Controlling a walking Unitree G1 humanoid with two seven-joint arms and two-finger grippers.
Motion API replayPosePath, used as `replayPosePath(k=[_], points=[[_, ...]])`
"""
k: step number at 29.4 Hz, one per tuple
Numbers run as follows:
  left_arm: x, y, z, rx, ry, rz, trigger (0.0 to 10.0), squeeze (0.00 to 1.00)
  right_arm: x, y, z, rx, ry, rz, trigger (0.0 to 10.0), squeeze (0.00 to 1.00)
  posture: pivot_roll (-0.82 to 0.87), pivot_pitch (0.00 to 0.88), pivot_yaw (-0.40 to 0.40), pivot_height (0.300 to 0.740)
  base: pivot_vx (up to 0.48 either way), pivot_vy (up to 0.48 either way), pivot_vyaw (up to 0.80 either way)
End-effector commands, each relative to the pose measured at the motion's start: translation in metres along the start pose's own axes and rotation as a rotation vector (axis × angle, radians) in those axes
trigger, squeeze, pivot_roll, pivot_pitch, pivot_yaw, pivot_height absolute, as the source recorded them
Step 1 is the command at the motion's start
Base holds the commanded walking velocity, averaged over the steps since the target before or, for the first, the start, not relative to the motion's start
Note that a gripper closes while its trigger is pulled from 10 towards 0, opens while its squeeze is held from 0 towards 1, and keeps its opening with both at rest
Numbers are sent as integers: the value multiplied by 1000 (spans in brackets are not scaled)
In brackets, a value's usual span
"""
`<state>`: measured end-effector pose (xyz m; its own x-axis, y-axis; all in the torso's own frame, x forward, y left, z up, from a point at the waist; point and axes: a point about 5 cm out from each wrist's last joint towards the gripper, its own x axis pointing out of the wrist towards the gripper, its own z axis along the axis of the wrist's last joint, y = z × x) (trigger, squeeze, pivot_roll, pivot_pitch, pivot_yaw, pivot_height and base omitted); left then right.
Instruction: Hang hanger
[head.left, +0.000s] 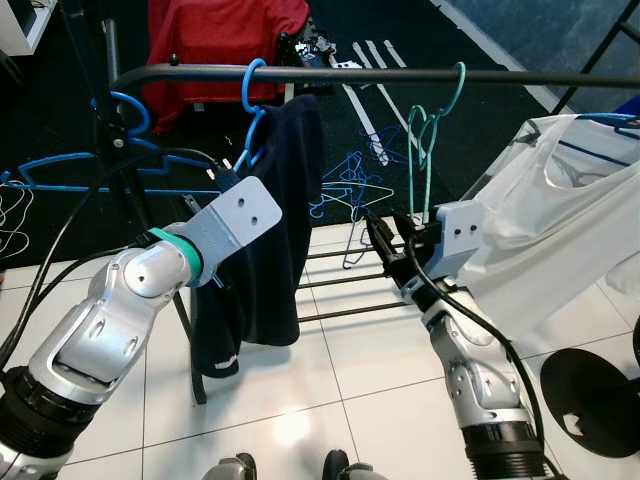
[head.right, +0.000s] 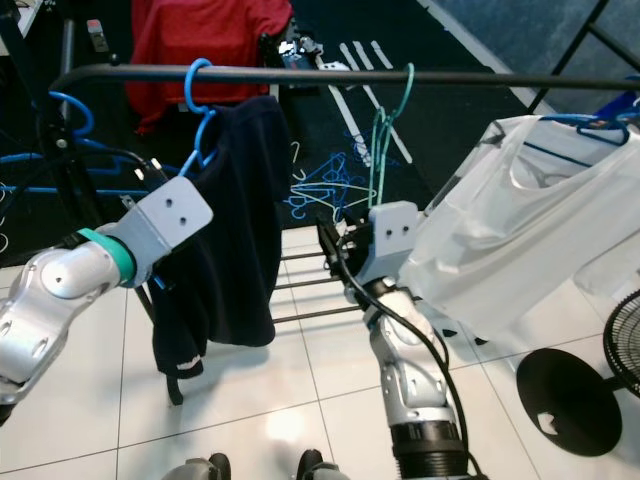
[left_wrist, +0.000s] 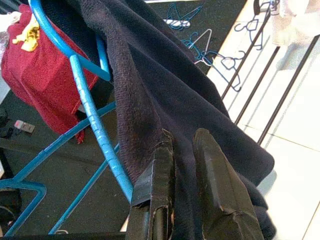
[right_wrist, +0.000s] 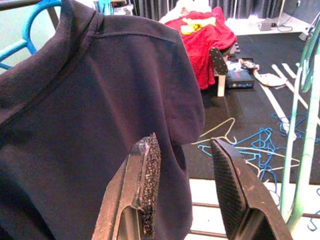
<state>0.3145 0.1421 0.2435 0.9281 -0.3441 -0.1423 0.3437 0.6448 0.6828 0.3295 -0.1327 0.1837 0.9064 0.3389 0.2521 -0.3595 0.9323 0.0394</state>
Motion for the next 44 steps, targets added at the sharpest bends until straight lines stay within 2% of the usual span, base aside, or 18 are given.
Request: replayPosePath(k=[1, 2, 10, 11, 12, 13, 18, 19, 20, 21, 37, 43, 44], points=[[0, 4, 0, -15, 9, 10, 10000, 0, -3, -2, -5, 0, 13, -10, 10000, 0, 59, 135, 25, 740, 0, 0, 0], [-1, 15, 4, -16, -9, 37, 10000, 1000, -3, -1, -5, 1, 12, -9, 10000, 0, 61, 135, 24, 740, 0, 0, 0], [-3, 24, 7, 24, -14, 42, 10000, 1000, -3, -1, -5, 0, 12, -10, 10000, 0, 59, 134, 27, 740, 0, 0, 0], [-4, 25, 7, 37, -11, 37, 10000, 400, -3, -1, -5, 0, 12, -11, 10000, 0, 60, 134, 28, 740, 0, 0, 0], [-4, 26, 6, 48, -3, 37, 10000, 400, -3, -1, -5, 1, 12, -11, 10000, 0, 62, 133, 28, 740, 0, 0, 0], [-3, 25, 3, 66, 12, 26, 6745, 0, -3, -1, -5, 1, 12, -10, 10000, 0, 62, 132, 30, 740, 0, 0, 0], [-3, 24, -1, 77, 28, 20, 6745, 0, -3, -1, -5, 2, 11, -10, 10000, 0, 62, 132, 30, 740, 0, 0, 0], [-3, 23, -5, 86, 42, 14, 1961, 0, -3, 0, -5, 2, 11, -9, 10000, 0, 61, 130, 30, 740, 0, 0, 0], [-3, 23, -5, 86, 42, 14, 1961, 0, -3, 0, -5, 2, 11, -9, 10000, 0, 61, 130, 30, 740, 0, 0, 0], [-3, 21, -7, 91, 51, 7, 0, 0, -3, 0, -5, 2, 10, -9, 10000, 0, 63, 128, 29, 740, 0, 0, 0], [7, 6, -20, 89, 91, -10, 0, 0, -1, -2, -3, -2, 3, -8, 10000, 0, 54, 114, 31, 740, 0, 0, 0], [7, 10, -17, 96, 78, -5, 0, 0, -1, -2, -3, -3, 1, -10, 10000, 0, 58, 112, 33, 740, 0, 0, 0], [6, 13, -13, 113, 45, 1, 0, 0, -1, -2, -3, -3, 0, -9, 10000, 0, 57, 112, 34, 740, 0, 0, 0]])
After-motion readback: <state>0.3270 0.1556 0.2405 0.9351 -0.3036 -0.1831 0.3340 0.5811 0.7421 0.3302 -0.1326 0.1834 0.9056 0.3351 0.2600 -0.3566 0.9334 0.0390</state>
